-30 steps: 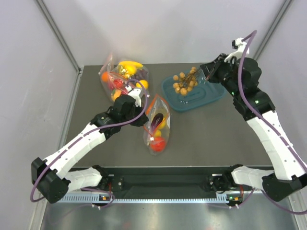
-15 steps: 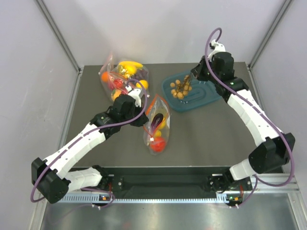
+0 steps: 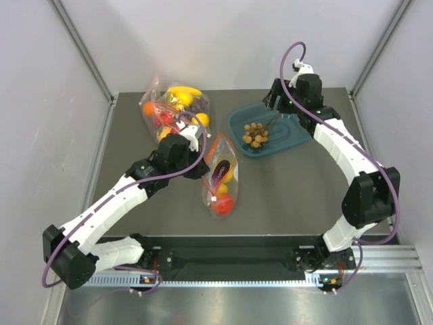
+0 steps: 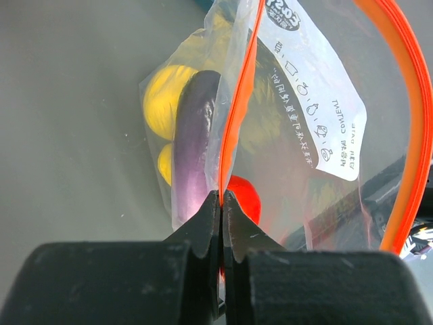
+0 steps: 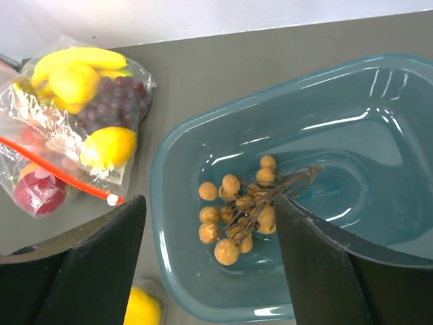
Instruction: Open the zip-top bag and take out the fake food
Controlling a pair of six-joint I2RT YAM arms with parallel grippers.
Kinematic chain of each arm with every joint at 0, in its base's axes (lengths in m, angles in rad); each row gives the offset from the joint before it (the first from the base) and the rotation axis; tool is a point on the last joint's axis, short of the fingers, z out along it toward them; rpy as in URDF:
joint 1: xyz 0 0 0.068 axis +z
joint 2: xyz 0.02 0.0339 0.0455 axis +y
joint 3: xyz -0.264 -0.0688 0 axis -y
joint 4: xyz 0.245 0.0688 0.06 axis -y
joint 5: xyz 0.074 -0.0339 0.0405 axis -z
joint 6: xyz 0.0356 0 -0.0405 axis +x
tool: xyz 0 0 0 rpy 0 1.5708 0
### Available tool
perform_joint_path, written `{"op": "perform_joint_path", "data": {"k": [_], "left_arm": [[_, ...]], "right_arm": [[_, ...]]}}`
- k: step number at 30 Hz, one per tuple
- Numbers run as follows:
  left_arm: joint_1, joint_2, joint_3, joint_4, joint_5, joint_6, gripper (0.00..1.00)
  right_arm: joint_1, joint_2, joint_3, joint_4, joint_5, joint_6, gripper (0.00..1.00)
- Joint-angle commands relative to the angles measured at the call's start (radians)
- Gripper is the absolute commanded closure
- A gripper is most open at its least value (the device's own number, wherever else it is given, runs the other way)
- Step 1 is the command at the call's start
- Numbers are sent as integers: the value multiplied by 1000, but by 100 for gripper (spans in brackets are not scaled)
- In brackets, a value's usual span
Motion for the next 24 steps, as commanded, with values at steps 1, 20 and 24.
{"op": "perform_joint_path", "data": {"k": [1,20,24], "left_arm": [[3,-31,2,7,2,17,100],[4,-40,-9,4,-10,17,100],[4,-40,-11,8,-7,17,100]], "right_arm": [[-19,-38,46,60,-5,0,24],[404,-270,48,-99,-309,126,23],[477,-262,8,-50,-352,196,24]]}}
